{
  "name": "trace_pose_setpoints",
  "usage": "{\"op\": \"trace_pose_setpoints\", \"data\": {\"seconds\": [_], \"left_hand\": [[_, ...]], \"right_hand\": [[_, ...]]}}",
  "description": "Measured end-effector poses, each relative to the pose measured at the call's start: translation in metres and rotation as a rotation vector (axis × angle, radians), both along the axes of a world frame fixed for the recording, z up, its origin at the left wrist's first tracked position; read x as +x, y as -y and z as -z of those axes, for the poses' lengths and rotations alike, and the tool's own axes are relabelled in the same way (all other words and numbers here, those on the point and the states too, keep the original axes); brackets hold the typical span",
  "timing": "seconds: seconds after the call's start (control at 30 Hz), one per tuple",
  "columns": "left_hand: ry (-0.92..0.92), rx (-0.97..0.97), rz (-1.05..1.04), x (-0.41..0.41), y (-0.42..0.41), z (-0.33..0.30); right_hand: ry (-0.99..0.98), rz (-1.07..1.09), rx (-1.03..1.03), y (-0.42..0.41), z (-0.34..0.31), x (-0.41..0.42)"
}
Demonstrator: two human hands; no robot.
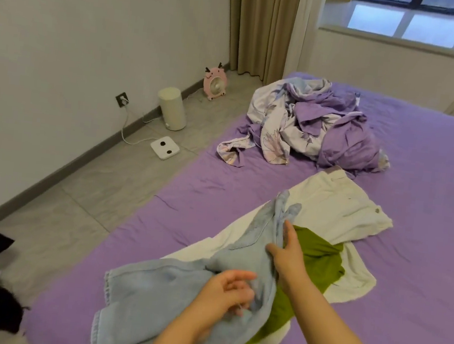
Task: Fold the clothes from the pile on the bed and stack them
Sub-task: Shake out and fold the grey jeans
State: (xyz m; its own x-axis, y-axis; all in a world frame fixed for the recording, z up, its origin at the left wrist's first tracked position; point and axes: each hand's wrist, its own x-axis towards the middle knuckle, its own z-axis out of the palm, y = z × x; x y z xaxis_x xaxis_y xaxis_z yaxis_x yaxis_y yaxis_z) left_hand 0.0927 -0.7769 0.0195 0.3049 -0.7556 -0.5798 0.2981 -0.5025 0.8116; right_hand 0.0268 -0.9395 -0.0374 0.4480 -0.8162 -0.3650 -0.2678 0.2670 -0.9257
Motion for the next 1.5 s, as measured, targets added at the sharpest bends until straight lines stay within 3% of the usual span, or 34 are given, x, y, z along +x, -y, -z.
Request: {"op": "trace_pose_setpoints", "data": {"seconds": [0.23, 0.63, 0.77, 0.93, 1.13, 1.3, 1.5], "left_hand": [[0.27, -0.125, -0.245, -0.008, 0.009, -0.083], [0.112, -0.119, -0.36, 0.008, -0.019, -0.198], [0.138, -0.296, -0.306, 0.004, -0.045, -0.23], [0.321, -0.564, -0.018, -0.017, -0.074, -0.269], [0.095, -0.811, 0.177, -0.064, -0.089, -0.331], [0.231, -0.8, 0.138, -0.089, -0.086, -0.365], [-0.049, -0.866, 0.066, -0.09, -0.075, -0.415]], "right_hand": [[0.304, -0.062, 0.154, -0.049, -0.076, -0.032], [0.374, -0.564, -0.04, -0.117, -0.228, -0.067], [0.359, -0.378, -0.048, -0.132, -0.262, -0.067], [0.354, -0.065, -0.279, -0.149, -0.329, -0.064], [0.486, 0.136, -0.462, -0.186, -0.382, -0.079], [0.524, 0.269, -0.357, -0.202, -0.408, -0.128], [0.59, 0.377, -0.357, -0.199, -0.456, -0.211]]}}
